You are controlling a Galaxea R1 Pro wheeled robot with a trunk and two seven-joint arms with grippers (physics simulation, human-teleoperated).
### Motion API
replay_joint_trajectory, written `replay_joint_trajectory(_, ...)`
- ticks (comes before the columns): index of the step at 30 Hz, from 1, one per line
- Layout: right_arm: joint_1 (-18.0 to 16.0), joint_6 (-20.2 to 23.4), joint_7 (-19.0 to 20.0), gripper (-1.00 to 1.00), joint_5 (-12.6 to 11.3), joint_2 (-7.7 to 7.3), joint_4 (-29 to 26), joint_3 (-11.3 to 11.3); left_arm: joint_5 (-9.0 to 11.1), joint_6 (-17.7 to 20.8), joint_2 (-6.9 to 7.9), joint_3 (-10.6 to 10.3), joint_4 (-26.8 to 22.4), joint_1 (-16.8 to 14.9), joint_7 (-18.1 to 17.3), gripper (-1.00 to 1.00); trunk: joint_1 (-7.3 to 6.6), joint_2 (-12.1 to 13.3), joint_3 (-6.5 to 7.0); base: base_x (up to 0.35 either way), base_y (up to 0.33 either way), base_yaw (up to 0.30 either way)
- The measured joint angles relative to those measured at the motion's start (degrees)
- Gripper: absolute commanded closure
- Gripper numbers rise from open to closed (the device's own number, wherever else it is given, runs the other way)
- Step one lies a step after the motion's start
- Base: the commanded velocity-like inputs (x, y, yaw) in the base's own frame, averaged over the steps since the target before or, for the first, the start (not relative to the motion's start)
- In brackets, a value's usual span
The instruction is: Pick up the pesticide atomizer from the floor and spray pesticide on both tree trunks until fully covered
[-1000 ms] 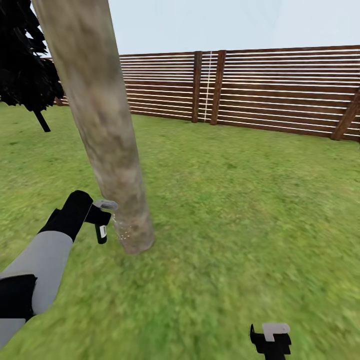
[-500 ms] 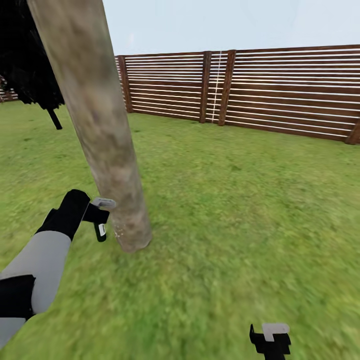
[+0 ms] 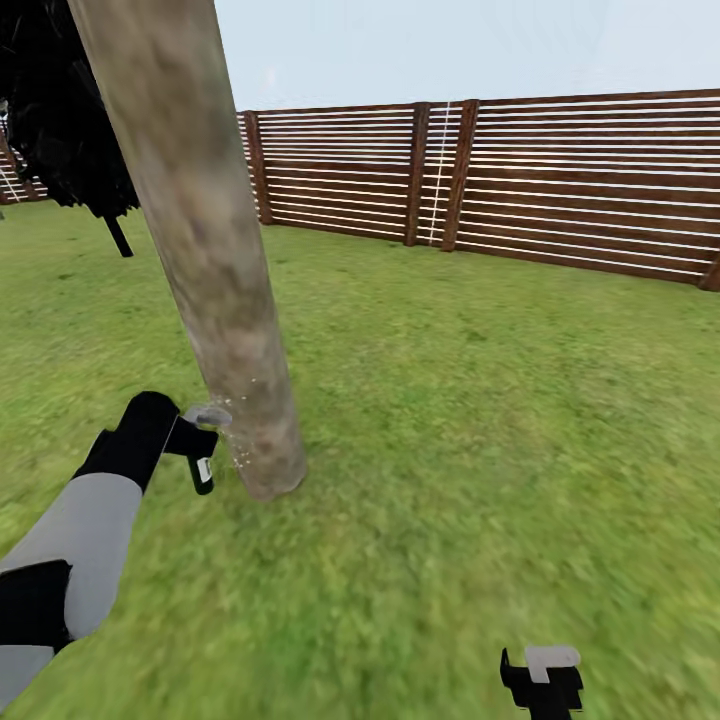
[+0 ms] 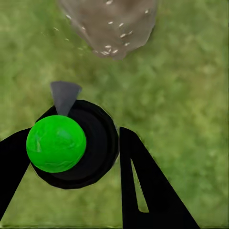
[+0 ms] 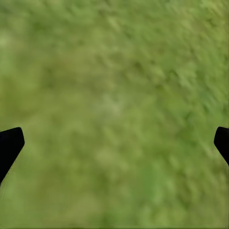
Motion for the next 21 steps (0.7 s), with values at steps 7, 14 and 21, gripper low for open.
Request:
replay_joint_trajectory(7,-0.01,0.01,0.0,-1.0,0.0,-0.03,0.01,0.0,0.83,0.14,-0.38,0.17,-2.36,1.39,0.01,1.0,-0.02,0.0,0.01,0.309,0.0,0.0)
replay_joint_trajectory(14,0.0,0.0,0.02,-1.0,0.0,0.06,0.07,0.03,1.12,0.2,-5.33,0.15,-3.68,1.48,0.01,1.0,0.03,0.0,0.01,-0.158,0.0,0.0)
replay_joint_trajectory(21,0.0,0.05,0.0,-1.0,0.0,0.06,0.09,0.08,0.17,-1.84,-1.4,3.34,-4.83,5.84,0.04,1.0,0.02,0.0,0.0,-0.009,0.0,0.0)
